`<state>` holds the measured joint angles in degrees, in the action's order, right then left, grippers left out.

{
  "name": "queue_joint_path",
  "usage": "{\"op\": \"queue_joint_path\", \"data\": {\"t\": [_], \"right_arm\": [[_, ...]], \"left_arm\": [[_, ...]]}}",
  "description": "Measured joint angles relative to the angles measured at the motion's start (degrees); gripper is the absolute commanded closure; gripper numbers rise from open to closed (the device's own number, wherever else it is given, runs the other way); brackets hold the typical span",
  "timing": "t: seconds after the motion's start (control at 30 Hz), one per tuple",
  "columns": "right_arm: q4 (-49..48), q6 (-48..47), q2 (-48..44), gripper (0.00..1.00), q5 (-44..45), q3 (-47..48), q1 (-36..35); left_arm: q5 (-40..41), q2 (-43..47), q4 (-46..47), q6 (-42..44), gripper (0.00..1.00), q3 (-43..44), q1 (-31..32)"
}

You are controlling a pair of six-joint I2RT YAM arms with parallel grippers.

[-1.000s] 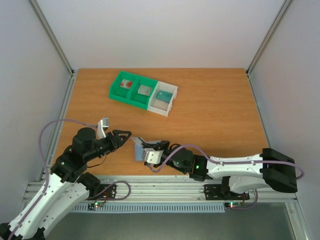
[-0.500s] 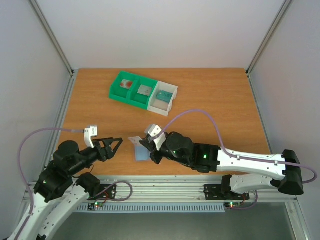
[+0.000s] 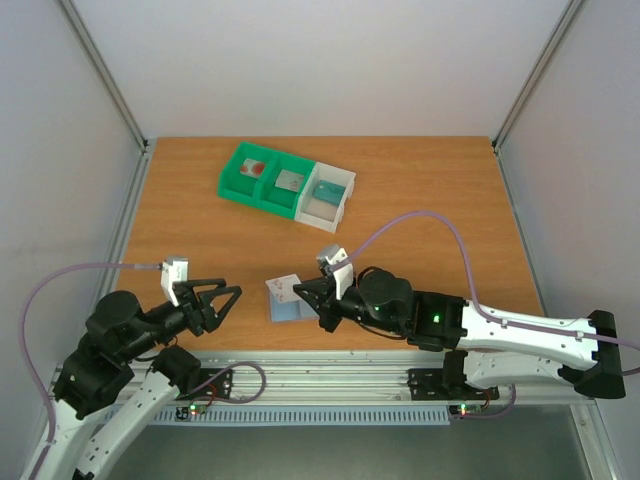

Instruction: Take the credit cards out of the card holder

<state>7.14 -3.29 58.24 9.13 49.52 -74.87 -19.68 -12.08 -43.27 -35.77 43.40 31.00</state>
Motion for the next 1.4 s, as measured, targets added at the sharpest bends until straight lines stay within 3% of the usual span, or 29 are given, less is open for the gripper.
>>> {"op": "queue_joint_path", "data": {"t": [0.37,0.53,0.77,1.07,1.27,1.4], "right_arm": [[-3.43,2.93,-0.98,0.99,-3.67,-0.57,0.02],[3.61,-6.58,-1.75,0.99,-11.50,3.45,0.00],[16.13,-16.00,-1.62,0.99,-21.11,12.87,-0.02],[23.45,-17.16,3.30,0.99,-30.71,15.87,-0.04],[26.49,-16.96,7.43,0.99,-31.93,19.80,-0.04],[26.97,-16.48,8.92,0.99,-32.15,21.90,-0.04]], "left_arm": [[-6.82,0.35,5.44,-1.77,0.29,-3.37,-0.02],[-10.82,-2.32,4.24,1.16,0.28,0.70,-0.02],[-24.55,-9.07,3.02,7.10,0.29,6.23,-0.02],[-35.54,-12.11,0.68,10.69,0.35,6.19,-0.02],[-38.10,-13.73,0.55,10.25,0.44,3.30,0.00],[-39.26,-14.93,0.17,11.02,0.44,3.39,-0.02]]}}
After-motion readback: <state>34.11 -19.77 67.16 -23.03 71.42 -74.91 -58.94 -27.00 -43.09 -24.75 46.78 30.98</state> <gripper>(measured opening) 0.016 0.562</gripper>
